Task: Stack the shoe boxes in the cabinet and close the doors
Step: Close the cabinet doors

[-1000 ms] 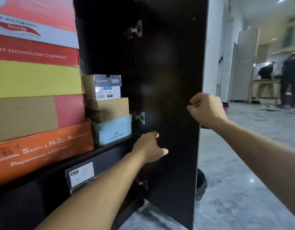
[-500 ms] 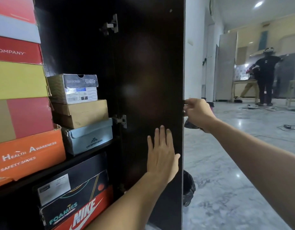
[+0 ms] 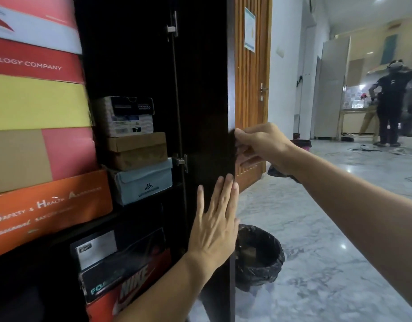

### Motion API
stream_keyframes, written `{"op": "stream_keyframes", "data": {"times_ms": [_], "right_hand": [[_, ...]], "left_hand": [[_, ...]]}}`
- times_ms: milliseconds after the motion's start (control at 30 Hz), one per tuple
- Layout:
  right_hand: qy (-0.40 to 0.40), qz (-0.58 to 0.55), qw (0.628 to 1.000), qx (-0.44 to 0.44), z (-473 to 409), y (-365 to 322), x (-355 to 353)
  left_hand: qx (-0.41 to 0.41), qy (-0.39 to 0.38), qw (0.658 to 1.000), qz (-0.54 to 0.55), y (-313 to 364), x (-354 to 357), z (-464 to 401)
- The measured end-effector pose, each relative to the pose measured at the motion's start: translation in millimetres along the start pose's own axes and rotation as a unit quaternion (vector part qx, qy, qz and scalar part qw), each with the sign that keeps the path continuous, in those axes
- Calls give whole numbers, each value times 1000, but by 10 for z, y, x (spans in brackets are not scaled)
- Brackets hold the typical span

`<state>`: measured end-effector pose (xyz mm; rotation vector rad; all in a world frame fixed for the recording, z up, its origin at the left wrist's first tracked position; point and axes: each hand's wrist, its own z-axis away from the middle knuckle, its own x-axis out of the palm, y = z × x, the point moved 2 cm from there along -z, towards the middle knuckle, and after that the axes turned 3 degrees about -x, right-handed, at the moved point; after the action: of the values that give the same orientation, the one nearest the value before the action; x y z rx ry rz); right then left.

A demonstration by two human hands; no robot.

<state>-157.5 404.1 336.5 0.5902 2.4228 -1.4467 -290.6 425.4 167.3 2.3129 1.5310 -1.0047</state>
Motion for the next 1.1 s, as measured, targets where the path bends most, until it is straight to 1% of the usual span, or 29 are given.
{"op": "stream_keyframes", "data": {"times_ms": [167,300,367,433,700,833,933,1100], "right_hand": [[-50,-46,994,-82,-115,-197,238],[-44,17,984,-173,-209,-418,595],[-47,45,975,-214,-263,-525,810],[-42,81,967,-238,-313,-617,1011],[-49,132,962,-235,-557,-752,1611],[-53,194,951,-233,-677,-781,1818],[-39,241,941,-233,-768,-805,1931],[-42,254,939,-229,-908,-823,2107]], "left_hand": [[-38,23,999,-15,-308,-153,268],[-68,38,996,-33,-664,-242,514],[-82,33,995,-41,-854,-298,607],[-101,16,994,-50,-1015,-361,671],[-195,-38,977,-83,-1424,-442,731],[-232,-33,970,-60,-1587,-381,710],[-242,-29,968,-51,-1680,-384,687],[-236,-62,961,-129,-1825,-426,671]]}}
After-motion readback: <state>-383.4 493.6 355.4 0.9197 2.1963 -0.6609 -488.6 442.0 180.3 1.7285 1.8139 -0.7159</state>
